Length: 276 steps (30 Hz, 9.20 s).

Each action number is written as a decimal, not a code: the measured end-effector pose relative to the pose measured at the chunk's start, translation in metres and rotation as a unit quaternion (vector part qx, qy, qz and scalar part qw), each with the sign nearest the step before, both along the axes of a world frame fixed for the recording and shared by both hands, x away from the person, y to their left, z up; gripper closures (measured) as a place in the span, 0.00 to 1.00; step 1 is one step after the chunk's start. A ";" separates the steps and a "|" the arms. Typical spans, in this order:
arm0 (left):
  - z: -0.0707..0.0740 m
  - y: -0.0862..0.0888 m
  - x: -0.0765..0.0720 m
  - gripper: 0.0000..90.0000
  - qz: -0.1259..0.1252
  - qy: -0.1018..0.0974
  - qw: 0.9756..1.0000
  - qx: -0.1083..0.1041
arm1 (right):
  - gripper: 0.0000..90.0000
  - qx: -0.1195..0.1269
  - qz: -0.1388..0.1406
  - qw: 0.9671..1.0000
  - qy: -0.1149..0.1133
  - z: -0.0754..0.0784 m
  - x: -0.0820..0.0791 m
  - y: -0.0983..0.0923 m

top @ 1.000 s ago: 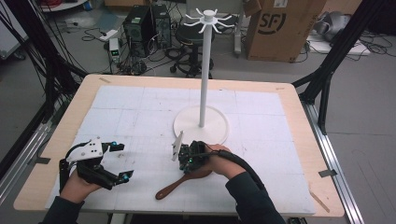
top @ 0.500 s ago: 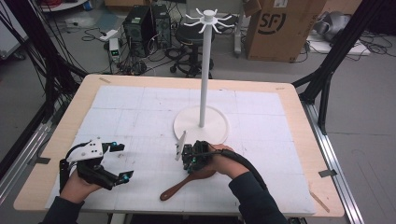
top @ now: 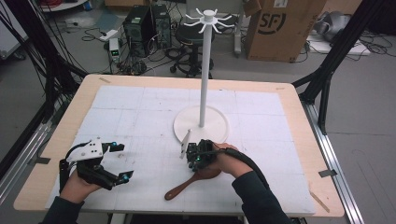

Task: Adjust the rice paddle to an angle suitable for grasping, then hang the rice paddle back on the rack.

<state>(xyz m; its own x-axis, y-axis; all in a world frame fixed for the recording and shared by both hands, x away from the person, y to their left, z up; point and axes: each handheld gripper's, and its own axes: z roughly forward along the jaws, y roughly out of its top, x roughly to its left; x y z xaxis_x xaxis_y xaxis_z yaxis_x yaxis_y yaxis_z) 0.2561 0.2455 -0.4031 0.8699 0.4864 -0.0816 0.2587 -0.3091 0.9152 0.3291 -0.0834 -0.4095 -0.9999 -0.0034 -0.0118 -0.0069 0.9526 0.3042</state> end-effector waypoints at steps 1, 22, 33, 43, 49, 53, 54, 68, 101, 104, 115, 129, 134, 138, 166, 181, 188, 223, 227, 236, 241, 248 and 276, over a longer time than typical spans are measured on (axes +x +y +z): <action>0.000 0.000 0.000 0.02 0.000 0.000 1.000 0.001 | 1.00 0.004 -0.001 1.000 -0.006 0.000 0.003 -0.004; -0.001 -0.001 0.001 0.02 0.002 0.002 1.000 -0.001 | 1.00 -0.004 -0.053 0.999 -0.003 0.001 0.008 -0.057; -0.002 -0.001 0.002 0.02 0.000 0.003 1.000 0.004 | 1.00 -0.011 -0.071 0.997 -0.002 0.004 0.002 -0.082; -0.002 -0.002 0.002 0.02 0.000 0.005 1.000 0.002 | 1.00 -0.018 -0.077 0.997 0.001 0.002 -0.003 -0.100; -0.003 -0.002 0.002 0.02 0.000 0.004 1.000 0.004 | 1.00 -0.006 -0.078 0.997 -0.004 0.010 -0.006 -0.102; -0.003 -0.003 0.002 0.02 0.000 0.005 1.000 0.004 | 1.00 -0.002 -0.063 0.998 -0.014 0.019 -0.013 -0.094; -0.003 -0.003 0.002 0.02 0.000 0.005 1.000 0.004 | 1.00 0.001 -0.059 0.998 -0.014 0.021 -0.015 -0.091; -0.002 -0.002 0.002 0.02 -0.001 0.005 1.000 0.004 | 1.00 0.027 0.023 0.999 0.023 0.021 -0.043 -0.052; -0.003 -0.002 0.003 0.02 0.000 0.007 1.000 0.005 | 1.00 0.017 0.032 0.998 0.048 -0.004 -0.039 -0.024; -0.003 -0.002 0.003 0.02 -0.001 0.007 1.000 0.005 | 1.00 0.016 0.008 0.999 0.050 -0.004 -0.036 -0.025; -0.003 -0.003 0.003 0.02 -0.001 0.008 1.000 0.010 | 1.00 0.006 -0.044 0.998 0.039 -0.004 -0.027 -0.027; -0.003 -0.003 0.003 0.02 -0.002 0.007 1.000 0.013 | 0.71 0.049 -0.095 0.993 0.043 0.018 -0.029 -0.039; -0.003 -0.003 0.003 0.02 -0.001 0.008 1.000 0.012 | 0.62 0.047 -0.099 0.993 0.043 0.023 -0.029 -0.041; -0.003 -0.003 0.003 0.02 -0.002 0.008 1.000 0.013 | 0.51 0.048 -0.109 0.992 0.041 0.026 -0.027 -0.043; -0.005 -0.003 0.006 0.02 0.001 0.014 1.000 0.010 | 0.00 -0.017 -0.138 0.990 0.017 0.017 -0.023 -0.034; -0.004 -0.003 0.007 0.02 0.005 0.015 1.000 0.013 | 0.00 -0.032 -0.133 0.991 0.013 0.019 -0.019 -0.026; -0.003 -0.003 0.007 0.02 0.006 0.016 1.000 0.014 | 0.00 -0.034 -0.140 0.989 0.015 0.020 -0.021 -0.026; -0.002 -0.005 0.003 0.02 0.007 0.013 1.000 0.021 | 0.17 -0.102 -0.128 0.986 0.012 0.008 -0.020 -0.008; -0.002 -0.005 0.003 0.02 0.008 0.012 1.000 0.022 | 0.22 -0.100 -0.128 0.987 0.011 0.007 -0.020 -0.005; -0.002 -0.005 0.003 0.02 0.007 0.011 1.000 0.021 | 0.41 -0.105 -0.129 0.986 0.015 0.006 -0.020 0.000; -0.001 -0.005 0.003 0.02 0.008 0.011 1.000 0.021 | 0.51 -0.109 -0.130 0.985 0.022 0.005 -0.019 0.000; 0.000 -0.004 0.003 0.02 0.010 0.009 1.000 0.020 | 0.62 -0.119 -0.130 0.984 0.025 0.006 -0.016 0.000; 0.000 -0.005 0.002 0.02 0.009 0.007 1.000 0.022 | 0.73 -0.127 -0.135 0.983 0.018 0.001 -0.018 0.003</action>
<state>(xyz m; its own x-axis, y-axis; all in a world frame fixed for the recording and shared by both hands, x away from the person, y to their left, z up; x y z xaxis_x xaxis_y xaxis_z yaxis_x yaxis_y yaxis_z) 0.2580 0.2403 -0.4030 0.8603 0.5046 -0.0725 0.2771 -0.3437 0.8973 0.3115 -0.0801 -0.4090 -0.9648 0.2629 -0.0094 0.2621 0.9637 0.0518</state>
